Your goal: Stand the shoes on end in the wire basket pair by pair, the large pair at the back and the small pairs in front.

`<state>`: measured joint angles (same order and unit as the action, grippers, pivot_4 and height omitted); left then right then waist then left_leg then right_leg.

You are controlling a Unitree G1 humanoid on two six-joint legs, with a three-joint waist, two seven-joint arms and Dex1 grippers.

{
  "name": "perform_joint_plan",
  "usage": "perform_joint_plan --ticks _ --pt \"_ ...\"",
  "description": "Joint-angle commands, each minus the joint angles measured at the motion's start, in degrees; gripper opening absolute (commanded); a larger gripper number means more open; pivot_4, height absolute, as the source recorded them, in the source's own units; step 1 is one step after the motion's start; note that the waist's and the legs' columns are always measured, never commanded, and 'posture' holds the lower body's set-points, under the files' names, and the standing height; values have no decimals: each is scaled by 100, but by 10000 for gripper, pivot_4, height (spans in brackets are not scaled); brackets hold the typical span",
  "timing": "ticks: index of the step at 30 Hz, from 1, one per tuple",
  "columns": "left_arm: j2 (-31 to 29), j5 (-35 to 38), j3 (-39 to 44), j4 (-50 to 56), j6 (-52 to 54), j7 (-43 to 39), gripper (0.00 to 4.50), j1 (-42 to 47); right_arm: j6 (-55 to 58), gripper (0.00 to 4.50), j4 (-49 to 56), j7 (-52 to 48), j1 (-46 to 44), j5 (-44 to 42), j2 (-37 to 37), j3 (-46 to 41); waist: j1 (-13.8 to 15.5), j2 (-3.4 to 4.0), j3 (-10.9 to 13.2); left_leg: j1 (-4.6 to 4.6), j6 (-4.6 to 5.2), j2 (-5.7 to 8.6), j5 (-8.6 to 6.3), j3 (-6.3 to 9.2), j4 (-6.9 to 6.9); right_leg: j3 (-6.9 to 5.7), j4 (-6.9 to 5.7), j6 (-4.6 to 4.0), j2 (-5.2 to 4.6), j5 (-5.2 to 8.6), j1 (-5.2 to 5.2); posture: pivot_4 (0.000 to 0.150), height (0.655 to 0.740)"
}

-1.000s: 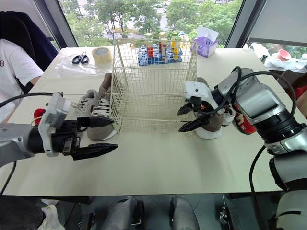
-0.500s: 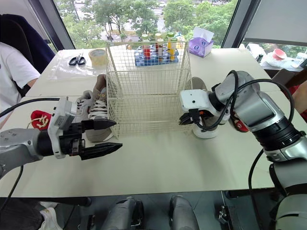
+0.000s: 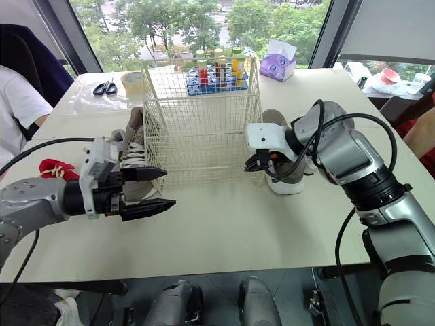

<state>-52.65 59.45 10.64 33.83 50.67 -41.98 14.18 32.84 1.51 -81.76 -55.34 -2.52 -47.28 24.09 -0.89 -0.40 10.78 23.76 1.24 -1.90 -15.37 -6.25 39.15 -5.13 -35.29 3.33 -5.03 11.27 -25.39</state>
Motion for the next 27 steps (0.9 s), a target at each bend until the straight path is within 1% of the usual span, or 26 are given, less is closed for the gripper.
perform_joint_plan --ticks 1,3,4,6,7,8,11,13,15,17,18,21,22,23,24,25,27 --pt "50 -52 25 27 -130 -98 45000 99 125 771 331 66 -80 -119 135 -148 -2 1 0 0 4 -1 -2 0 0 1 -1 0 0 0 -1 1500 7400" --pt "75 -55 31 24 -125 -121 45000 103 12 6781 365 59 -28 -121 105 -207 1 2 1 1 4 -1 -2 0 0 1 -1 0 0 0 -2 1500 7400" --pt "106 3 64 11 -112 -124 45000 109 -9 9029 357 120 -33 -160 103 -326 10 2 2 1 4 -1 -3 0 0 1 -1 0 -1 0 -2 1500 7400" --pt "175 140 148 -21 -74 -99 45000 121 128 19563 382 190 -91 -321 54 -601 32 2 2 3 4 0 -2 0 0 1 0 0 -1 0 -2 1500 7400" --pt "216 232 202 -41 -48 -72 45000 120 311 23600 413 268 -144 -462 55 -805 46 2 2 6 3 1 -1 1 0 0 0 0 -4 0 -2 1500 7400" --pt "307 429 266 -66 -6 -5 45000 108 842 27776 501 301 -229 -838 43 -1202 56 1 2 8 3 2 -1 1 1 0 1 1 -6 0 -2 1500 7400" --pt "582 934 359 -81 81 262 45000 63 1970 27776 682 624 -303 -1649 94 -2142 66 -1 3 17 5 4 -2 3 6 0 5 1 -11 -1 -4 1500 7400" --pt "901 1205 308 -97 68 651 45000 59 2596 27776 812 1105 -233 -2087 238 -2906 77 -2 2 16 15 4 -8 7 5 0 5 1 -14 -1 -1 1500 7400" --pt "1409 1431 203 -156 1 1337 45000 29 3214 27776 1022 2003 -8 -2213 475 -3914 90 -6 0 15 18 4 -10 10 5 -2 5 2 -14 -3 0 1500 7400" --pt "1687 1723 161 -113 19 1693 45000 -66 3373 27776 1257 2677 306 -2149 609 -4461 122 -8 -1 13 20 6 -11 11 7 -2 0 2 -17 -4 3 1500 7400" --pt "1743 1873 160 -60 43 1761 45000 -125 3355 27776 1371 2891 455 -2132 637 -4591 147 -10 -3 13 20 6 -11 11 7 -2 3 2 -17 -4 3 1500 7400" --pt "1841 2792 120 144 53 2163 45000 -279 3072 36383 1753 3548 1436 -2016 834 -5075 166 -13 -5 15 22 8 -12 12 6 -2 3 1 -19 -3 5 1500 7400" --pt "1705 2779 75 214 155 2111 45000 -362 2797 40522 1942 4016 1856 -1855 1184 -5257 167 -13 -5 14 23 8 -12 15 8 -2 2 2 -21 -3 7 1500 7400" --pt "1546 2733 52 262 255 2020 45000 -452 2752 44902 2143 4395 2166 -1826 1524 -5412 161 -21 -10 16 23 10 -12 14 7 -3 3 2 -21 -3 5 1500 7400" --pt "1419 2725 50 278 317 1941 45000 -533 2616 44902 2389 4666 2476 -1810 1809 -5460 152 -20 -12 14 23 8 -12 16 7 -3 2 3 -18 -3 7 1500 7400" --pt "1341 2689 50 247 320 1921 45000 -591 2456 44902 2684 4881 2838 -1781 2078 -5402 142 5 -8 12 21 7 -10 16 3 -3 0 7 -12 -5 7 1500 7400" --pt "1269 2615 30 163 272 1933 45000 -639 2192 44902 3082 5238 3352 -1688 2410 -5215 140 24 -7 11 18 8 -9 6 2 4 -3 16 -9 -9 -1 1500 7400"
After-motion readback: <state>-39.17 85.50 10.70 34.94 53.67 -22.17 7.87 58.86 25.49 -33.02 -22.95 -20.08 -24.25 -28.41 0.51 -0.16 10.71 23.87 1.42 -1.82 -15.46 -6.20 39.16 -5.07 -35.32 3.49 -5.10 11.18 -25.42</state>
